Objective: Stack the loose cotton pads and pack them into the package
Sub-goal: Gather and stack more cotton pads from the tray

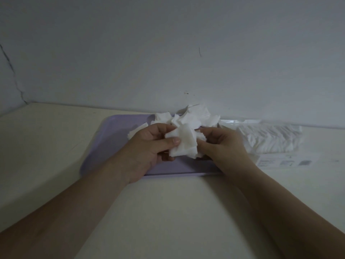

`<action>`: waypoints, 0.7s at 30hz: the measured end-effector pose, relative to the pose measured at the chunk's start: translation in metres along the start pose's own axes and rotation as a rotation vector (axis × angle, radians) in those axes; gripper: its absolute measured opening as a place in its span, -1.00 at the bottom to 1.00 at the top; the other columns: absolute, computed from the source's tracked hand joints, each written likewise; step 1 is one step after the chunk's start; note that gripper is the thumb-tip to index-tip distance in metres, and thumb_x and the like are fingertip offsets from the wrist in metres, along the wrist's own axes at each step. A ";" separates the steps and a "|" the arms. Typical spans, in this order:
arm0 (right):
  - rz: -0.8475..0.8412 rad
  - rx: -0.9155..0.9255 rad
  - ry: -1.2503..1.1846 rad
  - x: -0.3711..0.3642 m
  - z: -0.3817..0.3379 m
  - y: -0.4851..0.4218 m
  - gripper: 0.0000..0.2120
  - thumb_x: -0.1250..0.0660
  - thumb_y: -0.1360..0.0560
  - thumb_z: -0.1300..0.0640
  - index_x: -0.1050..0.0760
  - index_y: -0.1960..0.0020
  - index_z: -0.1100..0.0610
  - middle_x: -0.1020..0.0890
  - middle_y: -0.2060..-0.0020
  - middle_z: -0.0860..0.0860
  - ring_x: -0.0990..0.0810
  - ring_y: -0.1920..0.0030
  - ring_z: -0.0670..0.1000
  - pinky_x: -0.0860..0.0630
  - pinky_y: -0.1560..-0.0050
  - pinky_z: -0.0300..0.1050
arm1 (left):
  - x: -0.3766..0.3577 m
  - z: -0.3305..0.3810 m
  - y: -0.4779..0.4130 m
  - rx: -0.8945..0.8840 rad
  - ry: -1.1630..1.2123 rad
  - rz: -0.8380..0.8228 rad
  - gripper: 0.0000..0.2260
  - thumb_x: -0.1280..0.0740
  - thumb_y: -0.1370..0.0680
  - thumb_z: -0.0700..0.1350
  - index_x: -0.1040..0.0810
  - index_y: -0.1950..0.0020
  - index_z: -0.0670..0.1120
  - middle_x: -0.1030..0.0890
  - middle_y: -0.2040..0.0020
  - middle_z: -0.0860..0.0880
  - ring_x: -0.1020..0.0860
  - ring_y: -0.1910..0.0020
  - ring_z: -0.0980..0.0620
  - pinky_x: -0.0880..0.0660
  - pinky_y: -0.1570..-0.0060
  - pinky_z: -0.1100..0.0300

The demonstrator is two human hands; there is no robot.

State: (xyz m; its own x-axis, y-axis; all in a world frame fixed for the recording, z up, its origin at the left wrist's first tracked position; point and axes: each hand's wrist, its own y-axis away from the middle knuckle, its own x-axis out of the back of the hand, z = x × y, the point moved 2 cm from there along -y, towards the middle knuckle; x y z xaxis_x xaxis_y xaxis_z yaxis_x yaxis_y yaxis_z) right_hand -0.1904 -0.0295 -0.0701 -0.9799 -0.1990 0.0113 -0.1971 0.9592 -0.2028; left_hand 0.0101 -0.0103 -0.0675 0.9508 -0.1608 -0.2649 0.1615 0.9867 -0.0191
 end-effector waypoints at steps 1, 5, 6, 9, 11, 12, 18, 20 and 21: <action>-0.004 0.003 0.016 -0.001 0.000 0.000 -0.88 -0.52 -0.48 0.31 -0.74 -0.01 0.17 -0.77 0.13 0.18 -0.73 0.14 0.10 -0.70 0.00 0.11 | -0.001 0.000 0.001 -0.005 -0.003 -0.006 -0.80 -0.46 -0.44 -0.28 -0.61 -0.04 -0.12 -0.69 0.06 -0.08 -0.64 0.18 0.01 -0.58 0.32 0.18; 0.010 -0.006 0.033 -0.001 0.000 -0.001 -0.88 -0.51 -0.48 0.33 -0.76 0.05 0.15 -0.77 0.21 0.15 -0.69 0.24 0.03 -0.70 0.07 0.03 | -0.002 0.000 0.002 -0.032 -0.087 0.041 -0.82 -0.50 -0.45 -0.31 -0.67 0.02 -0.09 -0.68 0.06 -0.08 -0.55 0.18 0.00 -0.52 0.33 0.20; -0.003 -0.008 0.030 -0.001 -0.001 -0.001 -0.88 -0.51 -0.49 0.32 -0.76 0.04 0.16 -0.77 0.19 0.16 -0.69 0.23 0.04 -0.70 0.07 0.04 | -0.001 0.000 0.002 -0.038 -0.125 0.059 -0.81 -0.51 -0.46 -0.31 -0.67 0.01 -0.08 -0.68 0.07 -0.08 -0.53 0.20 0.00 -0.51 0.32 0.21; -0.036 -0.008 0.021 -0.003 -0.001 0.001 -0.89 -0.47 -0.54 0.30 -0.74 -0.03 0.19 -0.77 0.16 0.17 -0.71 0.19 0.04 -0.69 0.06 0.01 | -0.002 -0.001 0.002 -0.049 -0.196 0.084 -0.81 -0.52 -0.47 -0.30 -0.67 -0.04 -0.10 -0.67 0.14 -0.05 -0.51 0.31 0.06 -0.50 0.33 0.23; -0.046 -0.018 0.004 -0.004 -0.002 0.002 -0.86 -0.42 -0.57 0.30 -0.72 -0.09 0.22 -0.77 0.12 0.18 -0.73 0.15 0.06 -0.69 0.06 -0.01 | -0.003 -0.001 0.003 -0.051 -0.207 0.090 -0.82 -0.52 -0.48 -0.30 -0.67 -0.03 -0.10 -0.66 0.18 -0.04 -0.51 0.36 0.08 -0.49 0.34 0.23; -0.051 -0.032 -0.011 -0.003 -0.003 0.002 -0.84 -0.39 -0.59 0.30 -0.71 -0.11 0.23 -0.77 0.08 0.20 -0.73 0.11 0.08 -0.69 0.04 0.01 | -0.003 -0.001 0.003 -0.056 -0.204 0.098 -0.82 -0.52 -0.48 -0.31 -0.67 -0.01 -0.09 -0.66 0.19 -0.04 -0.51 0.37 0.08 -0.49 0.34 0.24; -0.224 -0.091 -0.126 -0.002 -0.010 0.004 -0.64 -0.51 -0.41 0.21 -0.67 -0.20 0.12 -0.74 -0.09 0.23 -0.72 -0.06 0.14 -0.65 -0.11 0.05 | -0.002 -0.001 0.003 -0.110 -0.249 0.172 -0.90 -0.50 -0.51 -0.26 -0.70 0.02 -0.09 -0.68 0.23 -0.04 -0.54 0.35 0.08 -0.53 0.33 0.24; -0.246 -0.055 -0.072 -0.002 -0.007 0.003 -0.49 -0.57 -0.32 0.22 -0.63 -0.27 0.07 -0.74 -0.09 0.20 -0.72 -0.10 0.17 -0.65 -0.16 0.05 | -0.003 -0.001 0.002 -0.111 -0.226 0.173 -0.92 -0.49 -0.53 -0.22 -0.72 -0.01 -0.11 -0.72 0.12 -0.14 -0.62 0.23 0.02 -0.60 0.21 0.16; -0.238 -0.028 -0.032 -0.001 -0.006 0.001 -0.46 -0.58 -0.32 0.25 -0.62 -0.29 0.08 -0.74 -0.11 0.17 -0.72 -0.13 0.19 -0.64 -0.18 0.05 | -0.003 -0.001 0.003 -0.106 -0.208 0.176 -0.92 -0.48 -0.54 -0.20 -0.73 -0.02 -0.12 -0.73 0.05 -0.18 -0.65 0.16 -0.02 -0.64 0.12 0.09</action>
State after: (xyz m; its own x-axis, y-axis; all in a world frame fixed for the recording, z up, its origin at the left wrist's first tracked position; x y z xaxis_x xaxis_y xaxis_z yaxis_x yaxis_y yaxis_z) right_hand -0.1899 -0.0268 -0.0650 -0.9042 -0.4264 0.0243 -0.4240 0.8894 -0.1711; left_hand 0.0074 -0.0072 -0.0679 0.9973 0.0221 -0.0695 -0.0286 0.9952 -0.0938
